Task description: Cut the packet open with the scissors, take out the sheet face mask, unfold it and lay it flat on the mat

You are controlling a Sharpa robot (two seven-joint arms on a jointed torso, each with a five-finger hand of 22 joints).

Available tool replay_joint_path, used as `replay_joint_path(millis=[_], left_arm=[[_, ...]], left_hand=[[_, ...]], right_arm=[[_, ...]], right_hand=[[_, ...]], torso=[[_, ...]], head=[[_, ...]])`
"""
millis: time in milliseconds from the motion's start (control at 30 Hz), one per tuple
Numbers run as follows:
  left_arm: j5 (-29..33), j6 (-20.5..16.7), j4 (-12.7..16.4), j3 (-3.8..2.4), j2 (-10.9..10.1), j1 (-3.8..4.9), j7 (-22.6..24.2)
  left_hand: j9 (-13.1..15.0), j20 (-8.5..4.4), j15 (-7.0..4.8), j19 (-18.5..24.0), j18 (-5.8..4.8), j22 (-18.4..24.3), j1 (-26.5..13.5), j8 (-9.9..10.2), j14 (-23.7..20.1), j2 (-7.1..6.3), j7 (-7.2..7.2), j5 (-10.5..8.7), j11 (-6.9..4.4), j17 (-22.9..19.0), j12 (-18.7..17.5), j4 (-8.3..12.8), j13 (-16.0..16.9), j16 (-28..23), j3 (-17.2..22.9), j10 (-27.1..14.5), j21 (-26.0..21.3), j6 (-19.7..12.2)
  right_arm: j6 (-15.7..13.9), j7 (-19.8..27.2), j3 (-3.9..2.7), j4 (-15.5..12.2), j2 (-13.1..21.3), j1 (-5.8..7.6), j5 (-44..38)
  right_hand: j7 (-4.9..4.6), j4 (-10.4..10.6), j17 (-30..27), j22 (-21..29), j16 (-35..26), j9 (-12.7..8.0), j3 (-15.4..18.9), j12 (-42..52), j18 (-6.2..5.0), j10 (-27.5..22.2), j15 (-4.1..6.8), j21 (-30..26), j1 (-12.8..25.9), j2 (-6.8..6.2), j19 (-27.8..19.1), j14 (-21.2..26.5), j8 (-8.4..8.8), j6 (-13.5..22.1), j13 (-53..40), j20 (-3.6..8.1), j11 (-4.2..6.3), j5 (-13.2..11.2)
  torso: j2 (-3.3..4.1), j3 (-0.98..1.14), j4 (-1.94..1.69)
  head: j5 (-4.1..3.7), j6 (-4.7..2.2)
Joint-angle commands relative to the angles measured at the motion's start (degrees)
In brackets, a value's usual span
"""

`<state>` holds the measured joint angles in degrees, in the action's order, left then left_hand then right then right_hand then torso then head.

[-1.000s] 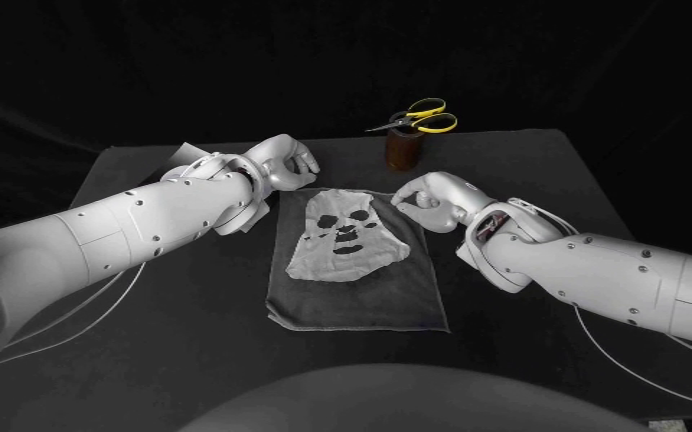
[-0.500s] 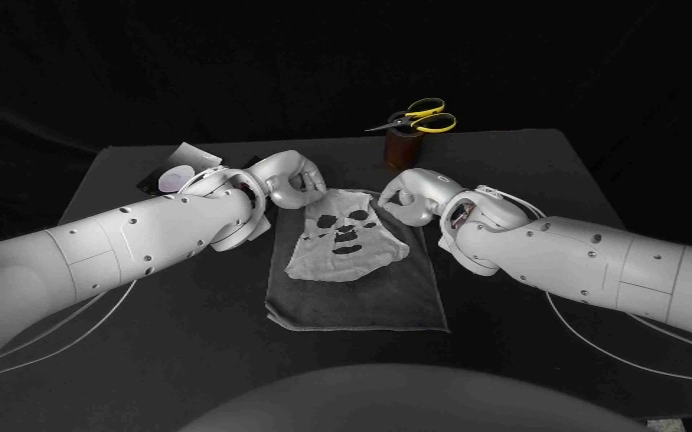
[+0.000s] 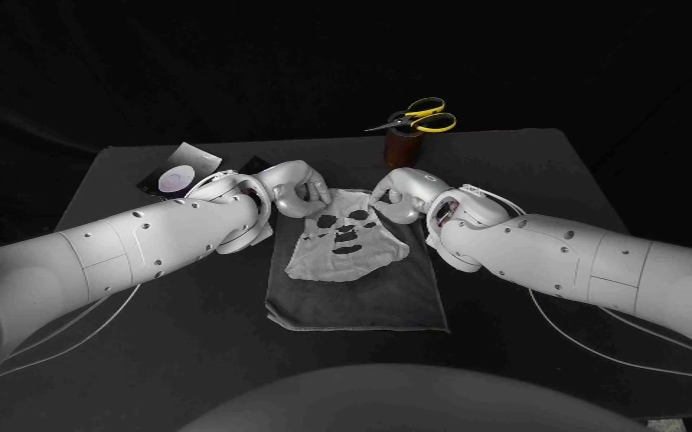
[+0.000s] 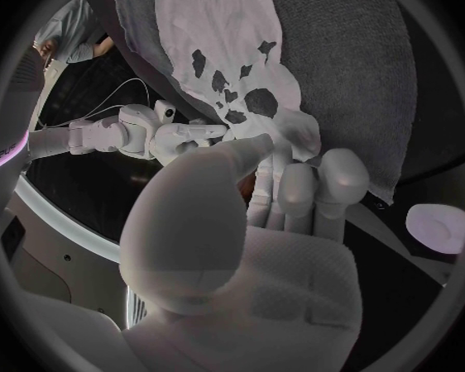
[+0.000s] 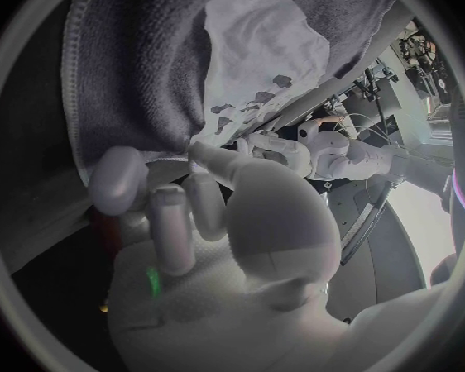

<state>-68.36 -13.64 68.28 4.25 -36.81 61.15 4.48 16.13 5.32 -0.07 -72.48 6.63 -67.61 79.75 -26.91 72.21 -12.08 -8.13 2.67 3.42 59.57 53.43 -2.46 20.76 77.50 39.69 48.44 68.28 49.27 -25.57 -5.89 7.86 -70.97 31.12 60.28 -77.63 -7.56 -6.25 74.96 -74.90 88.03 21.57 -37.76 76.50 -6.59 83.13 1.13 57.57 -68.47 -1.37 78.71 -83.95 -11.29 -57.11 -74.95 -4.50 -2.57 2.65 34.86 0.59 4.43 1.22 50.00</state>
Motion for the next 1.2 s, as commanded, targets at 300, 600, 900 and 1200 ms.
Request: replay_joint_path(millis=[300,600,900,1200], left_arm=[[-2.1,3.5,-0.6,0.10,0.6,-0.14,-2.8],[-2.3,3.4,-1.3,0.12,0.7,-0.17,-3.9],[-2.5,3.5,-1.5,0.12,0.7,-0.17,-4.7],[-2.6,3.8,-1.5,0.12,0.7,-0.17,-5.1]], left_hand=[[-0.6,0.09,0.11,-0.4,-0.15,-0.4,-0.4,0.9,0.5,-0.54,-0.03,0.14,0.24,0.6,-0.4,0.2,-0.2,0.5,-0.4,-0.5,0.3,-0.9],[-0.9,0.17,0.20,-0.6,-0.20,-0.6,-0.3,1.5,0.7,-0.54,-0.18,0.14,0.36,0.9,-0.3,0.3,-0.2,0.8,-0.5,-0.5,0.6,-1.3],[-1.0,0.19,0.23,-0.6,-0.21,-0.6,-0.2,1.6,0.8,-0.49,-0.22,0.14,0.40,1.0,-0.3,0.3,-0.2,0.9,-0.5,-0.6,0.6,-1.4],[-1.2,0.24,0.29,-0.7,-0.25,-0.8,-0.2,1.9,0.9,-0.52,-0.31,0.14,0.49,1.1,-0.2,0.3,-0.2,1.0,-0.5,-0.5,0.8,-1.5]], right_arm=[[-1.0,1.4,0.06,1.3,-1.3,-0.69,0.0],[-2.0,1.9,0.08,1.7,-1.5,-1.00,-0.7],[-1.0,0.4,0.18,2.8,-2.1,-1.50,-3.5],[1.4,-3.0,0.40,3.5,-2.0,-1.76,-9.9]], right_hand=[[-0.08,-1.8,11.1,-7.1,0.2,-0.1,1.5,0.2,0.65,0.1,0.27,0.0,-0.2,-1.70,0.3,-5.2,0.40,0.4,-2.3,-0.01,-0.05,0.2],[-0.04,-2.6,11.2,-7.2,0.3,-0.1,1.8,0.4,0.68,0.1,0.28,0.3,-0.7,-1.98,0.4,-5.2,0.36,0.0,-2.5,-0.02,-0.02,0.2],[-0.07,-3.4,11.1,-7.2,0.2,-0.1,2.3,0.4,0.64,0.0,0.26,0.2,-0.8,-2.63,0.3,-5.2,0.47,-0.1,-2.4,-0.01,-0.03,0.2],[-0.04,-4.6,11.0,-7.2,0.2,-0.4,3.8,0.3,0.66,0.0,0.20,0.3,-0.7,-4.37,0.3,-5.1,0.72,-0.6,-2.4,0.03,-0.03,0.2]], torso=[[-0.02,0.02,0.03],[-0.06,0.06,0.05],[-0.03,0.03,0.00],[-0.07,0.00,0.09]], head=[[0.19,0.00],[0.13,0.00],[0.14,0.00],[0.18,0.00]])
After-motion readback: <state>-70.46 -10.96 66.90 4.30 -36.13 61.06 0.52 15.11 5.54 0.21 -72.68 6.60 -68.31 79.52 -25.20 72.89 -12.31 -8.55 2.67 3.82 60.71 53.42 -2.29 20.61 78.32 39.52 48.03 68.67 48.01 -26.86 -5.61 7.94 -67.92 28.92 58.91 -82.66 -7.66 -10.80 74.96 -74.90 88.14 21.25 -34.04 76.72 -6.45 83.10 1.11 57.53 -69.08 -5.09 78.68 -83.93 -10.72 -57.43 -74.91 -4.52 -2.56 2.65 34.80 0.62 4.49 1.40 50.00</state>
